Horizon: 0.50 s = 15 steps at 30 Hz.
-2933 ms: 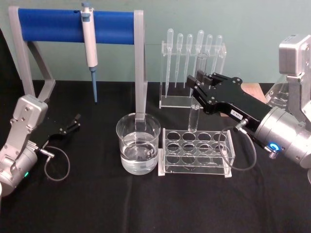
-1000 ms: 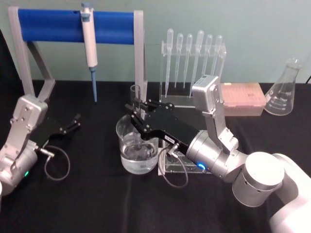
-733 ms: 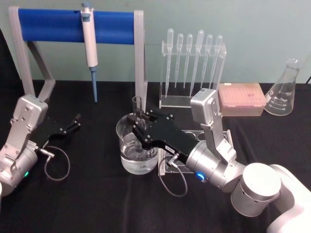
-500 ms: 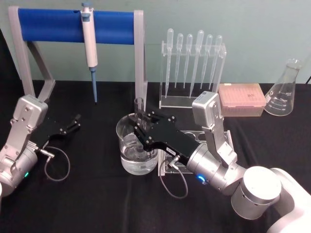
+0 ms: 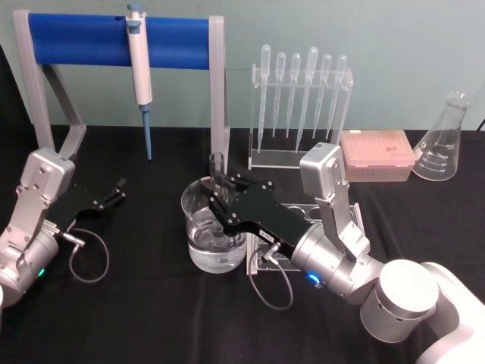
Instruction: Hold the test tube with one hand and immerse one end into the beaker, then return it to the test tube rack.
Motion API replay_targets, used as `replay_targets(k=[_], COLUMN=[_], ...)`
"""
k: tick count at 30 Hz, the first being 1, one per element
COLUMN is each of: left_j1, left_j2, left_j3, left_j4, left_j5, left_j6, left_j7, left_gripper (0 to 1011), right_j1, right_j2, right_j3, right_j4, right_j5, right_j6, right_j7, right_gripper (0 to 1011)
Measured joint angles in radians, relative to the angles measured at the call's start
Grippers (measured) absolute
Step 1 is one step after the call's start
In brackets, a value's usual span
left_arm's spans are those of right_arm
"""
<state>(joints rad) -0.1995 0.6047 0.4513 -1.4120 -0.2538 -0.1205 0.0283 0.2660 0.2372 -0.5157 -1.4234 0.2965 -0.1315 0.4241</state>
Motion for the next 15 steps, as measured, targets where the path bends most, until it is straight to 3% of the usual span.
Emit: replay_targets(k=[15], left_j1=[0.0], left_j2=[0.0], left_j3=[0.0], left_j4=[0.0], left_j5=[0.0], left_j6=[0.0], left_j7=[0.0], left_gripper=[1000], right_j1=[0.001], right_j2=[0.001], right_j3=[-0.001], right_j4=[-0.001], right_j5=[0.001], right_j6=[0.001], right_j7=[0.0], right_gripper=[227])
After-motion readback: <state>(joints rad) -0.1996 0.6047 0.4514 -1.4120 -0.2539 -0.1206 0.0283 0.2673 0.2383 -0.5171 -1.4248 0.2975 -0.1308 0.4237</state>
